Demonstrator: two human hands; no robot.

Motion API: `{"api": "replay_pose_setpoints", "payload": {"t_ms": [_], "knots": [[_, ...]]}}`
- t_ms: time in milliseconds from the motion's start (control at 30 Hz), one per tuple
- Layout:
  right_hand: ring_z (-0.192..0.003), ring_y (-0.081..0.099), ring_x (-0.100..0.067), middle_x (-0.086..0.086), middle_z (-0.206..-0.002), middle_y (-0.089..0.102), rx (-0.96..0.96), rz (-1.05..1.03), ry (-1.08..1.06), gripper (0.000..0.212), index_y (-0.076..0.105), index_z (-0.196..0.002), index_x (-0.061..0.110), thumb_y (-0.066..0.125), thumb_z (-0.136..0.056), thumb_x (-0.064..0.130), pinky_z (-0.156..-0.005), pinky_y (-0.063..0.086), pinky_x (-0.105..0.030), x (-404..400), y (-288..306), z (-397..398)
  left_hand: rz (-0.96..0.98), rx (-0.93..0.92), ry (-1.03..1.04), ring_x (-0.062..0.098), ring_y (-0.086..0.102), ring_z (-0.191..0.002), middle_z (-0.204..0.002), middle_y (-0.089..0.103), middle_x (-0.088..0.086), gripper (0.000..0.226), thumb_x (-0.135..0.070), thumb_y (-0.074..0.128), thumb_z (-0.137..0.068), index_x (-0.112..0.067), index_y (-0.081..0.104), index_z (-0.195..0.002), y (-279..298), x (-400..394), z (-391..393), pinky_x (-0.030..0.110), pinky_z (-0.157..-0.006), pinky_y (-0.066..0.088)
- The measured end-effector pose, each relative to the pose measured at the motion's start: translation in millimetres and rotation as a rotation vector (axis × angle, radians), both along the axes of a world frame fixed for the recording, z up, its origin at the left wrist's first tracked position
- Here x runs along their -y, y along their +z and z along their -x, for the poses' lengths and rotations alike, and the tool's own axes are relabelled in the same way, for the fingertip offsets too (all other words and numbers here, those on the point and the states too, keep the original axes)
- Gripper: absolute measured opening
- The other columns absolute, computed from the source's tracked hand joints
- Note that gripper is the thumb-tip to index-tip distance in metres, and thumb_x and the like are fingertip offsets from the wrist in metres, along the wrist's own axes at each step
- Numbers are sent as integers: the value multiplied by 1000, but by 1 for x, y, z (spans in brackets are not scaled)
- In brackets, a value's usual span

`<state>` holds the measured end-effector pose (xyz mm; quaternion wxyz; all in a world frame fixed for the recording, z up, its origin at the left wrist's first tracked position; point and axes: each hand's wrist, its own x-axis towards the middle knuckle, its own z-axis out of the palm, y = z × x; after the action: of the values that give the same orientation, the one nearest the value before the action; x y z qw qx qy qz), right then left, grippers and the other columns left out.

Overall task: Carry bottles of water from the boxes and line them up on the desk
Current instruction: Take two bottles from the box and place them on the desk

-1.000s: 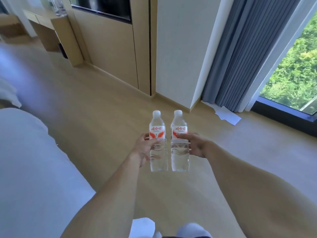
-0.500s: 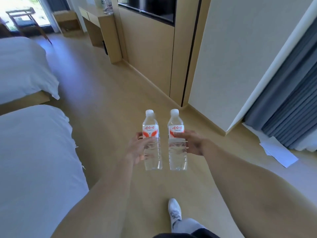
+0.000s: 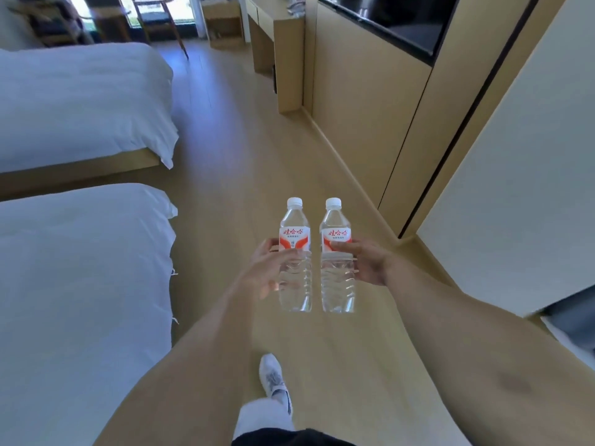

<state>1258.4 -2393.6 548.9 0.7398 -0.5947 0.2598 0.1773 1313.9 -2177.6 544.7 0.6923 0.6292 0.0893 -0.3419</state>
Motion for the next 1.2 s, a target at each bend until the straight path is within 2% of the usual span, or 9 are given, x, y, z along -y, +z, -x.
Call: {"api": "replay_pose_setpoints", "payload": {"t_ms": [167,333,533,633,767,900,1033,1133,1200], "knots": [[-93,67,-24,-5,-105,73,-12,19,43,47,65,-124,15,77,-80,26,-83,55,-39,7,-15,-106,9,-27,21,41,69,-108,-118,70,22,51,-7,84,-76,-12,56,-119,-18,7,-103,63,-74,58],[-97,66,-28,-9,-113,70,-50,36,52,49,62,-127,13,76,-82,25,-82,54,-39,9,-18,-228,20,-59,22,36,71,-92,-105,72,18,52,-7,85,-76,-11,57,-119,-25,8,-223,65,-73,57],[-88,69,-23,-6,-107,73,-42,5,61,57,65,-124,14,80,-72,28,-80,55,-38,5,-8,-361,0,-41,28,38,71,-103,-114,72,18,53,-9,84,-78,-14,57,-123,-15,6,-354,71,-83,53],[-88,68,-23,-6,-107,72,-36,-9,70,49,64,-125,14,78,-79,26,-83,55,-39,8,-9,-420,-31,-28,45,40,68,-111,-124,67,18,51,-10,82,-80,-15,57,-124,-12,8,-411,74,-94,45],[-89,68,-25,-8,-107,72,-37,-8,90,51,64,-125,13,78,-77,25,-89,54,-43,15,-15,-495,-17,-38,75,42,66,-114,-129,64,20,54,-7,80,-82,-12,55,-129,-13,13,-480,73,-93,47],[-89,70,-25,-8,-109,73,-25,-21,139,64,64,-124,14,82,-65,30,-80,56,-38,28,-25,-574,-36,-24,106,43,65,-115,-127,66,22,53,-8,79,-83,-12,54,-129,-22,22,-550,73,-96,45],[-88,71,-24,-6,-103,75,-18,-35,210,59,65,-120,14,81,-66,31,-81,56,-39,46,-36,-668,-53,-2,146,41,66,-114,-123,69,20,50,-11,81,-81,-15,58,-125,-28,35,-630,72,-91,48],[-83,72,-23,-6,-100,75,-20,-51,250,57,65,-117,15,82,-65,31,-76,58,-38,60,-34,-741,-61,-3,174,37,69,-110,-121,70,18,47,-11,80,-82,-16,58,-123,-23,48,-695,58,-77,58],[-86,71,-24,-7,-103,75,-19,-56,264,56,66,-116,14,82,-64,31,-86,57,-43,69,-28,-786,-67,2,179,37,69,-109,-120,70,18,47,-11,79,-83,-16,57,-124,-14,56,-735,50,-70,58]]}}
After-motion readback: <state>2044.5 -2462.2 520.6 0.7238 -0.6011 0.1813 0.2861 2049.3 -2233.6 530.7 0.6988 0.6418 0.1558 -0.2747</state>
